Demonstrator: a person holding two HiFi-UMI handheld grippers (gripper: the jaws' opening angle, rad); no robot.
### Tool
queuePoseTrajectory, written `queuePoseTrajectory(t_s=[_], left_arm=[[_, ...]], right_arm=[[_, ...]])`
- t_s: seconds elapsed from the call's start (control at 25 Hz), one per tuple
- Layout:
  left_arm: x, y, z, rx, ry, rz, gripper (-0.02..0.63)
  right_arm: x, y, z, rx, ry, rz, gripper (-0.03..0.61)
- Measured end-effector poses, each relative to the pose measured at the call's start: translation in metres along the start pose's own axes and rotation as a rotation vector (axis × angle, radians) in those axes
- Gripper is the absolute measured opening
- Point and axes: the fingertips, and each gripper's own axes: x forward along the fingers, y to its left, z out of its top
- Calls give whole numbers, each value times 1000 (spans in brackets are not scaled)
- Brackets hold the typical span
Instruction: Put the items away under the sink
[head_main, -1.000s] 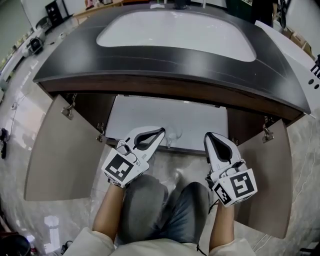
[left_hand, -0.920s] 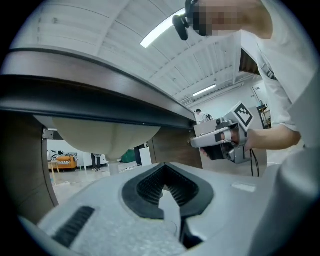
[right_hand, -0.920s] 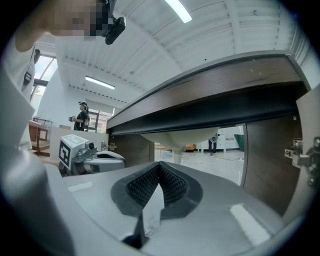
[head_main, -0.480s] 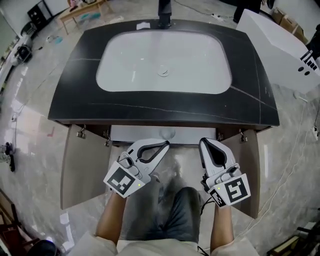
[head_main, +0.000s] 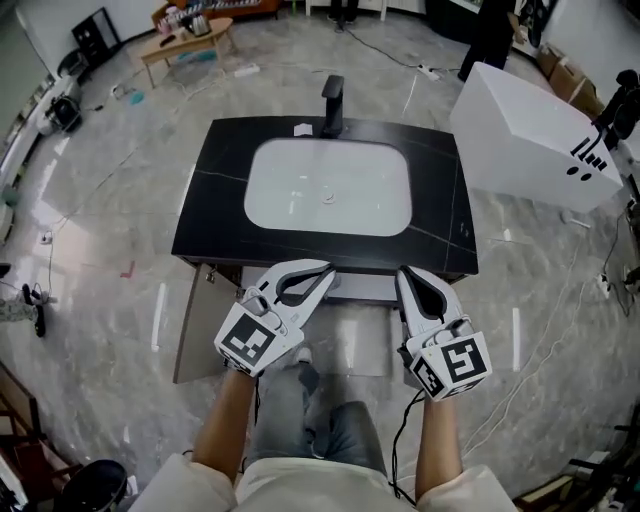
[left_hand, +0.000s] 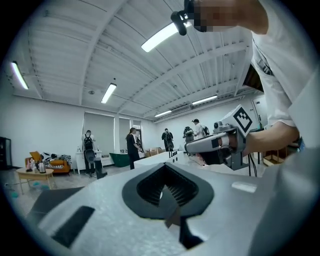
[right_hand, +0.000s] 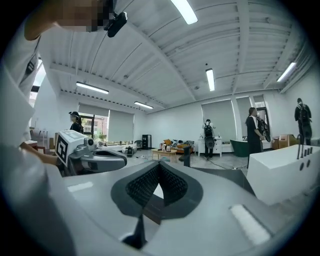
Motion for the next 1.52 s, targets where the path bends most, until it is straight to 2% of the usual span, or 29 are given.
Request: queuePoseTrajectory(t_s=[0.08,0.28,0.52,0.88,1.08,1.52], left_arm=[[-7,0,38,-29,1,16,6],[-16,-2,118,-22,-11,76,6],[-29,-14,170,-22,-27,123,6],[-51,-38,218,5,-29,175,6],[-67,-51,224,5,-25,224,6],[-104,-76,248,79,-20,281,6]], right_arm=[[-11,7,42,-12,2,13,5],[-43,15,129,-62,-21,17,5],[-83,19,182,-66,-56,-17,5],[-115,45,218,-99,-79,9,6],[-123,60,219,-116,-70,42,6],[-154,93,217,-156,-74,67,5]])
